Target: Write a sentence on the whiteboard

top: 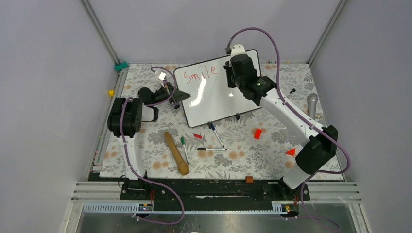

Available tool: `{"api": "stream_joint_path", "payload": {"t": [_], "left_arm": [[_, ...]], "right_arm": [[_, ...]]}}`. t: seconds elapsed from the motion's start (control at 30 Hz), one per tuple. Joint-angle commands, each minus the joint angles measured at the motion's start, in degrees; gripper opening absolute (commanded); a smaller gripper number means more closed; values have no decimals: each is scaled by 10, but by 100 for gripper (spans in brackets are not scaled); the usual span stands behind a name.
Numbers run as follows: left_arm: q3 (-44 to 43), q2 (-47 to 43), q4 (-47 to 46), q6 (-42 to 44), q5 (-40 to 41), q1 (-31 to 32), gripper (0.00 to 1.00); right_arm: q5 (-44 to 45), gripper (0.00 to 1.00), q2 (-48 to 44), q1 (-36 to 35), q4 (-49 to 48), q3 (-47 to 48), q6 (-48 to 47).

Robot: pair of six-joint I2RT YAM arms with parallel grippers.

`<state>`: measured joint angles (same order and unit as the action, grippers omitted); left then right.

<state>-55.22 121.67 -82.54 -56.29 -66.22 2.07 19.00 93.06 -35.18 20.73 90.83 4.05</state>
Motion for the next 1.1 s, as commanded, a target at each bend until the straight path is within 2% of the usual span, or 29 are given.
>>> {"api": "stream_joint_path", "payload": {"t": [0.0, 0.63, 1.07], "left_arm": [[-9, 11, -20, 21, -38, 6, 0], [-10, 11, -20, 22, -43, 8, 0], [-11, 11, -20, 22, -43, 9, 0]], "right_arm": [[-19, 0, 5, 3, -2, 38, 12], [19, 0, 119, 3, 48, 142, 3], [44, 0, 145, 4, 61, 165, -4]]}}
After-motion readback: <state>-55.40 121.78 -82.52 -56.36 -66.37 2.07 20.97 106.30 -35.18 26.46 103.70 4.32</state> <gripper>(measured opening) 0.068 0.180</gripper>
